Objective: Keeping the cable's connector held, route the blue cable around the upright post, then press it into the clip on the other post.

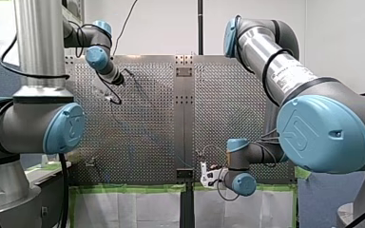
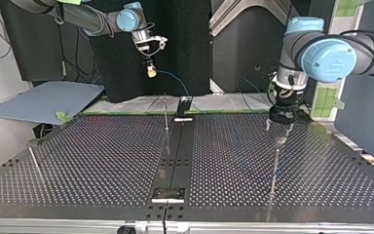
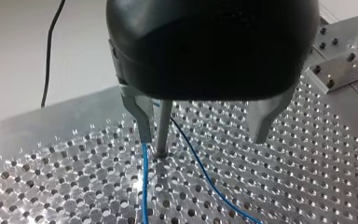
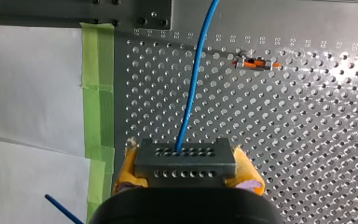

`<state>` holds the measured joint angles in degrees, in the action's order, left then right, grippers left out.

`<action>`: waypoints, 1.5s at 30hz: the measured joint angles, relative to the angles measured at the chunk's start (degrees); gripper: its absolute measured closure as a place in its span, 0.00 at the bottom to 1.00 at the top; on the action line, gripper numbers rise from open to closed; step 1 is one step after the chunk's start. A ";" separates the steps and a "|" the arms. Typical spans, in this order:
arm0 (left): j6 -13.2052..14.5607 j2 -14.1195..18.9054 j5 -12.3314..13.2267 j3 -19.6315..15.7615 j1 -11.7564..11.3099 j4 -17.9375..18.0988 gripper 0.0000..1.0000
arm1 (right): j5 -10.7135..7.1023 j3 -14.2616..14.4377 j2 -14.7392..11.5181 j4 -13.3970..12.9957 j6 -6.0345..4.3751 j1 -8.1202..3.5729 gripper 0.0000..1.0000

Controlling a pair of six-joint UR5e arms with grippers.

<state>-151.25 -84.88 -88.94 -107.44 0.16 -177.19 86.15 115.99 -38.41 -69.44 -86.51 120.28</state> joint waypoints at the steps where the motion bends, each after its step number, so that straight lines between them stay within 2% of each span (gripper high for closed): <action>1: 0.35 0.43 -0.23 -0.23 -0.02 -0.21 0.02 | 0.00 0.00 0.00 0.00 -0.02 0.00 1.00; 7: 2.62 3.66 -1.17 -0.65 -0.10 -1.33 0.02 | 0.00 0.00 0.01 -0.03 -0.16 0.00 1.00; 12: 5.39 6.58 -1.73 -0.65 -0.35 -3.69 0.02 | -0.13 -0.22 0.00 0.04 -0.36 0.00 1.00; 16: 7.74 8.74 -3.50 -0.16 -0.86 -6.00 0.02 | -0.63 -0.46 -0.02 0.15 -0.47 0.00 1.00; 23: 12.48 9.52 -7.84 3.65 -1.25 -10.73 0.02 | -0.95 -0.56 -0.01 0.16 -0.73 0.07 1.00; 25: 13.68 9.54 -7.93 4.79 -1.13 -11.94 0.02 | -0.96 -0.59 0.00 0.17 -0.75 0.07 1.00; 29: 16.27 9.54 -6.37 7.33 -0.75 -13.99 0.02 | -0.97 -0.61 0.02 0.17 -0.78 0.08 1.00; 35: 19.82 8.30 -3.70 10.87 1.71 -17.34 0.02 | -1.34 -0.68 -0.02 0.13 -0.78 0.22 1.00; 45: 25.69 5.41 -4.67 16.00 7.49 -19.73 0.02 | -2.01 -0.69 -0.03 0.35 -0.64 0.61 1.00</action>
<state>-125.57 -79.47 -93.61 -91.44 7.64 -196.91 84.13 115.29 -38.44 -69.09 -87.15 120.89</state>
